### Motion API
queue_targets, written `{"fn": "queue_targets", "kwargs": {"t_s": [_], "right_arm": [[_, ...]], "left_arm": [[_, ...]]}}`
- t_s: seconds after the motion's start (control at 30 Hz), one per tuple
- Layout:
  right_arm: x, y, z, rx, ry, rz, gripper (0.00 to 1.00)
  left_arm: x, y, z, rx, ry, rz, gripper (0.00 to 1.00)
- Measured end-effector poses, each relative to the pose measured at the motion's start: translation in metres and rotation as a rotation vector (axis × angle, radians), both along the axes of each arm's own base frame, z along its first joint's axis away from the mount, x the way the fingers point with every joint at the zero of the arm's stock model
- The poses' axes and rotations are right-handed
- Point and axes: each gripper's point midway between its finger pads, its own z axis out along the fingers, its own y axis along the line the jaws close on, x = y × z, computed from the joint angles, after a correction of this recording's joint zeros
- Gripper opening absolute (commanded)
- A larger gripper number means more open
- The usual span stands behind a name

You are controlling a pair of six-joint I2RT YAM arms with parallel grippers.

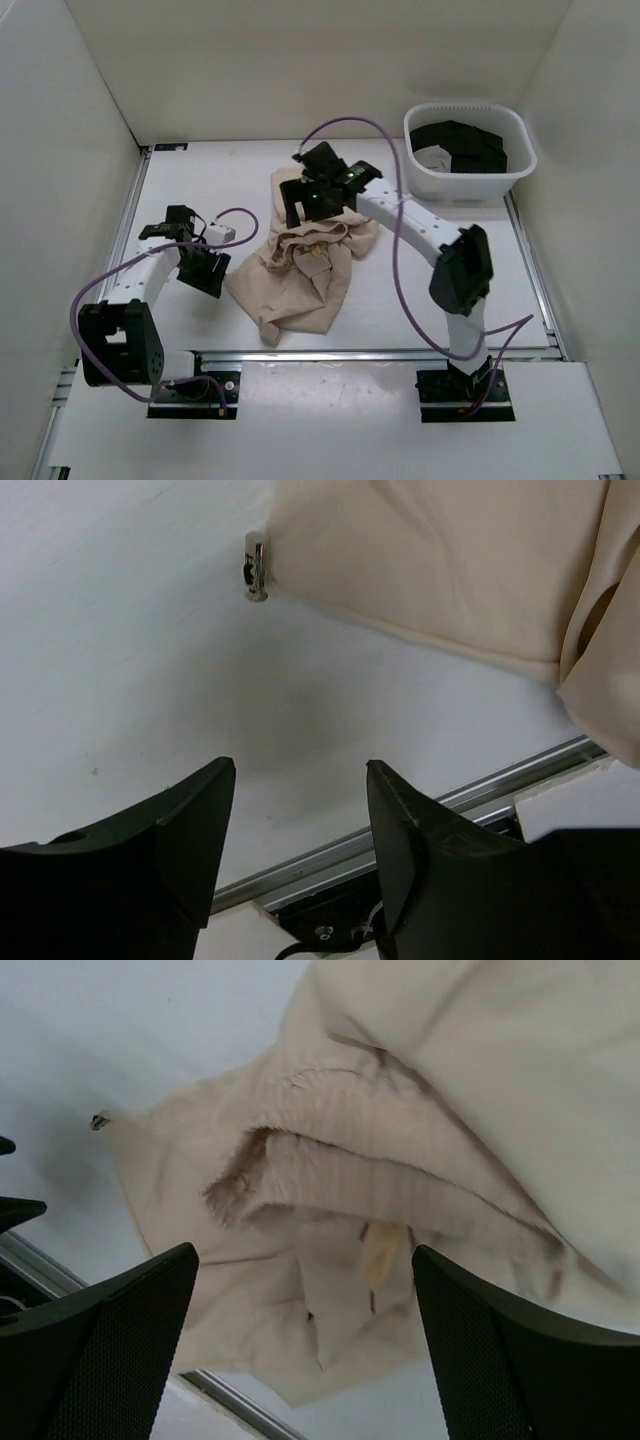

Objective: Fold and stack the trousers
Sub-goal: Grab the trousers from the pile, then flatten the trousers out

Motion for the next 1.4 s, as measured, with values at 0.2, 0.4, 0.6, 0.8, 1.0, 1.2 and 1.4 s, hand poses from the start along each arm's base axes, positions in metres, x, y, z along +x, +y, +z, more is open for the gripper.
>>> {"fn": "queue_targets", "kwargs": {"t_s": [0.2, 0.4, 0.6, 0.8, 1.0, 1.2, 1.4], "right_arm": [[-0.018, 0.046, -0.064, -0.037, 0.138, 0.148, 0.93], [-0.041, 0.054, -0.073, -0.043, 0.186, 0.2, 0.94], [-0.043, 0.058, -0.083, -0.05, 0.207, 0.193, 0.79], [-0.035, 0.064, -0.127, -0.085, 0.29, 0.126, 0.47], [-0.009, 0.056, -0.131, -0.024, 0.346, -0.025, 0.0], [0.024, 0.0, -0.117, 0.072, 0.374, -0.264, 0.0], [0.02, -0.107, -0.034, 0.183, 0.25, -0.516, 0.0]], "left_arm": [[0.011, -0.011, -0.014, -0.052, 0.049, 0.021, 0.69], [0.024, -0.019, -0.04, -0.096, 0.139, 0.039, 0.69], [0.024, -0.026, -0.056, -0.103, 0.209, 0.061, 0.26], [0.023, -0.029, -0.062, -0.108, 0.242, 0.065, 0.15], [0.03, -0.022, -0.059, -0.075, 0.207, 0.078, 0.15], [0.05, 0.018, -0.037, 0.007, 0.057, 0.165, 0.15], [0.049, 0.062, -0.022, 0.091, -0.028, 0.242, 0.15]]}}
